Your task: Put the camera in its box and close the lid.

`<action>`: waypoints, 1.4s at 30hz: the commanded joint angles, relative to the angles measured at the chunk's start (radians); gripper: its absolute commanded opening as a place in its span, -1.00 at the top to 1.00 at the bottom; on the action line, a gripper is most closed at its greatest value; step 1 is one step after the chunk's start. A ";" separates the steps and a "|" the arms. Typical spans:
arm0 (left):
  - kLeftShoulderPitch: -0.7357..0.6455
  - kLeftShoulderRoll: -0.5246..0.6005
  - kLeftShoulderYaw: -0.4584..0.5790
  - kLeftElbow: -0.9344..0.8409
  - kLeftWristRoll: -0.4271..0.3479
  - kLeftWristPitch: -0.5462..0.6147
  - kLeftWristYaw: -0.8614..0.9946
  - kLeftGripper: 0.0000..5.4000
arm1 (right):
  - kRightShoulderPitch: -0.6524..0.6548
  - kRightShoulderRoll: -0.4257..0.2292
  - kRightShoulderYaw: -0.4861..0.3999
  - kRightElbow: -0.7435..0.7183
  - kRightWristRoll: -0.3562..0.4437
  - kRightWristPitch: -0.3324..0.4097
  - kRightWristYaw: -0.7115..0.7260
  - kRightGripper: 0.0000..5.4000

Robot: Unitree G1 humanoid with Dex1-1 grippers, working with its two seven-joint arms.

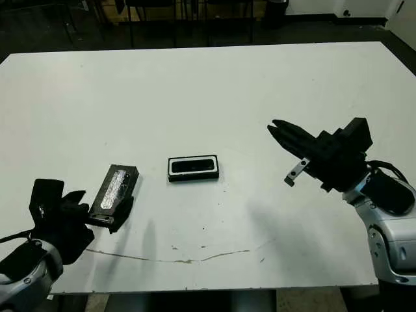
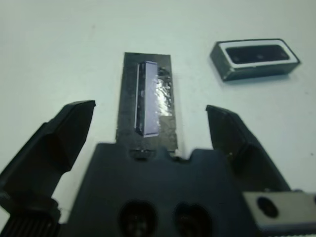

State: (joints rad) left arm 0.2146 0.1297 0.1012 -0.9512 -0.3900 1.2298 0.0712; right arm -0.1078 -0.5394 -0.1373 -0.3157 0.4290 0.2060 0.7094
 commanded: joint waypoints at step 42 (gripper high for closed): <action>0.059 -0.051 0.004 0.181 0.052 -0.118 -0.117 -1.00 | 0.040 -0.021 -0.013 -0.050 0.026 0.050 -0.021 1.00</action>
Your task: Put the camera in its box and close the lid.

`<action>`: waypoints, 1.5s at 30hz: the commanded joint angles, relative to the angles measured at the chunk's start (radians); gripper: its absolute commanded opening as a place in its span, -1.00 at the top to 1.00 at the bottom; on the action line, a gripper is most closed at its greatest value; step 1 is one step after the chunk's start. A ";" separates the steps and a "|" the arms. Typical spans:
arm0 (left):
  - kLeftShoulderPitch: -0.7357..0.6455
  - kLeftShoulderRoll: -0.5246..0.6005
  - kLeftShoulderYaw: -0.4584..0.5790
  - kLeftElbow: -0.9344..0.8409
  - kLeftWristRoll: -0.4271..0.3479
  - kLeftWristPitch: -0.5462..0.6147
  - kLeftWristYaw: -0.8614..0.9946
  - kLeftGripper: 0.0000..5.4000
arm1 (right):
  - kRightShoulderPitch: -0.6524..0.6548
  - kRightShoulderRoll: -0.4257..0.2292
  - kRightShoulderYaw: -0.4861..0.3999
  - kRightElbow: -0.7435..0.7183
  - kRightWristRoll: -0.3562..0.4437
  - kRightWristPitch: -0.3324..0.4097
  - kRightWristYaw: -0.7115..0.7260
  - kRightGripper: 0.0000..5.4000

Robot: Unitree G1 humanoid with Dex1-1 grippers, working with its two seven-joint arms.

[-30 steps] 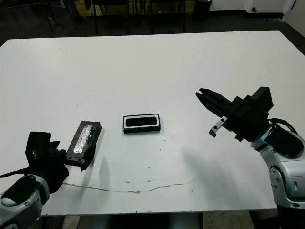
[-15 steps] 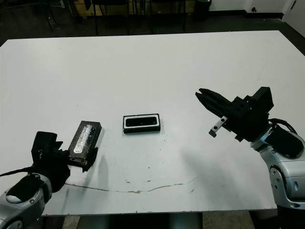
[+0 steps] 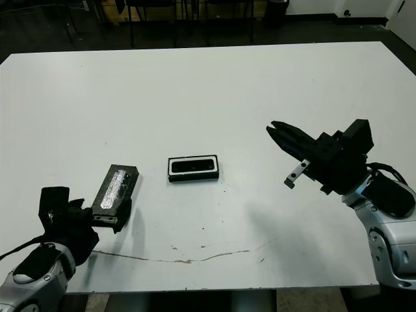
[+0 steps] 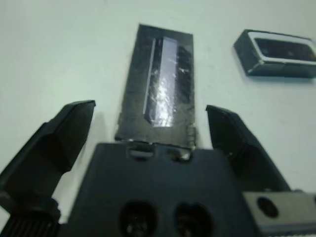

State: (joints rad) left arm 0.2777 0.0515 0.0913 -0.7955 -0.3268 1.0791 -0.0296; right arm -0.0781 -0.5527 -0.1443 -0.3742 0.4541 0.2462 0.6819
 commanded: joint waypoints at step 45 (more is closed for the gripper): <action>-0.190 0.341 0.090 0.204 -0.074 -0.235 -0.362 -0.01 | -0.021 0.017 0.016 0.145 -0.041 -0.074 0.017 1.00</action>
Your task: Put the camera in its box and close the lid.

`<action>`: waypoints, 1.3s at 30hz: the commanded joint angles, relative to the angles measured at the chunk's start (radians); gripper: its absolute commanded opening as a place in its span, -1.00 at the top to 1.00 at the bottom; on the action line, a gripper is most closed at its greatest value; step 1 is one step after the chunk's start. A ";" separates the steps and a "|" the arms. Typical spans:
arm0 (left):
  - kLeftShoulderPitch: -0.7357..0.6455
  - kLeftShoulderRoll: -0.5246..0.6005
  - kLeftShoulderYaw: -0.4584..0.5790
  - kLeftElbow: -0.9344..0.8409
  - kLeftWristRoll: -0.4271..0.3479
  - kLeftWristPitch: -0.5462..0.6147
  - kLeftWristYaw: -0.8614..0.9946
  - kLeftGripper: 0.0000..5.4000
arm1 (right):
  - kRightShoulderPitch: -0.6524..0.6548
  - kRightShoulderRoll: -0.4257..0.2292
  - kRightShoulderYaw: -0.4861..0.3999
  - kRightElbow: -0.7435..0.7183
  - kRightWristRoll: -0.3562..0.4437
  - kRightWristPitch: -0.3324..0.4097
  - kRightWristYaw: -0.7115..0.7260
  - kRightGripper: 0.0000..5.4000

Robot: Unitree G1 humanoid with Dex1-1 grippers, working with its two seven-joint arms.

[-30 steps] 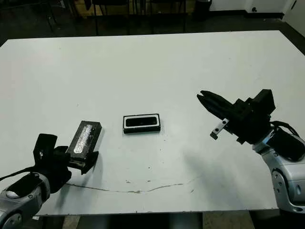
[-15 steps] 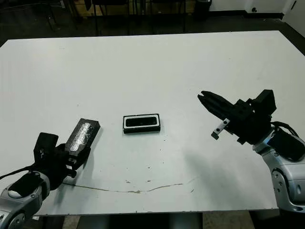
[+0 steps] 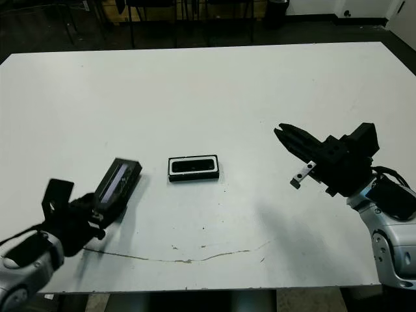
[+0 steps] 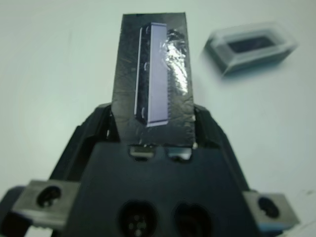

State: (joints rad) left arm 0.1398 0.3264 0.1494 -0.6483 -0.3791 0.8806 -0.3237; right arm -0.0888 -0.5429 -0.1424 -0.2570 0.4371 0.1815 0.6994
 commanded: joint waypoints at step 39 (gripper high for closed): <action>-0.820 0.226 -0.337 1.059 0.150 -0.552 -0.877 -0.01 | -0.078 0.057 0.057 0.174 -0.086 -0.108 0.023 1.00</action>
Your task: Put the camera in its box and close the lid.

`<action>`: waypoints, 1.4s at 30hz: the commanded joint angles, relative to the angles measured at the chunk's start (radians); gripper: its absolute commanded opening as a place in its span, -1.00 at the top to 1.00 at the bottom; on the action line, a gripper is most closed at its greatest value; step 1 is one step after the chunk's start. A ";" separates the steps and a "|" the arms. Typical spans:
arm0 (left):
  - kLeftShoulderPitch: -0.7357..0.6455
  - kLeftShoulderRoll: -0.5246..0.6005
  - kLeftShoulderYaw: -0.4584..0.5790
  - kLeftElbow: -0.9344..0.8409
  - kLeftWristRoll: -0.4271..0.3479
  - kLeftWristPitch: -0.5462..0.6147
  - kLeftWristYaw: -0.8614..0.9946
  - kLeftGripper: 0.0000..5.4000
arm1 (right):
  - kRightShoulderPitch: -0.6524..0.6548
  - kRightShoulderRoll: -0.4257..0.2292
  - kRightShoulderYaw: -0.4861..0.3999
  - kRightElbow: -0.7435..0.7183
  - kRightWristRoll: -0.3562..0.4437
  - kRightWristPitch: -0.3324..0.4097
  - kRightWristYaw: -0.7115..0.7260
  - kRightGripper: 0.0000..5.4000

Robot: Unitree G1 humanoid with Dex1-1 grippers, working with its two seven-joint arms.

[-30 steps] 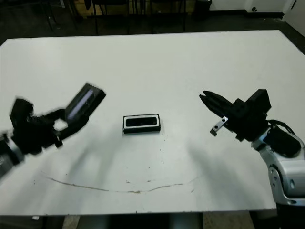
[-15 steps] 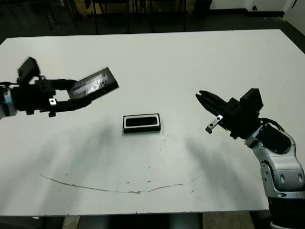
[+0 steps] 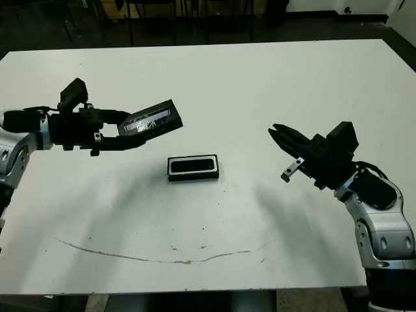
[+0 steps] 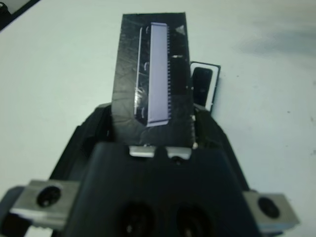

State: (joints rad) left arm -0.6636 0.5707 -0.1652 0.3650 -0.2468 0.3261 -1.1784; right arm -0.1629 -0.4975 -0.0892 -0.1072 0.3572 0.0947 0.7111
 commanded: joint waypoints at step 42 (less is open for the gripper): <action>-0.161 -0.225 -0.193 0.410 0.212 -0.118 -0.336 -0.01 | 0.015 0.001 -0.011 -0.009 0.000 0.010 0.014 1.00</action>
State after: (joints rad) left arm -0.8603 0.3610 -0.3305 0.7870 -0.0416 0.1951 -1.4655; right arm -0.1645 -0.4981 -0.0963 -0.1306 0.3603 0.1116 0.7181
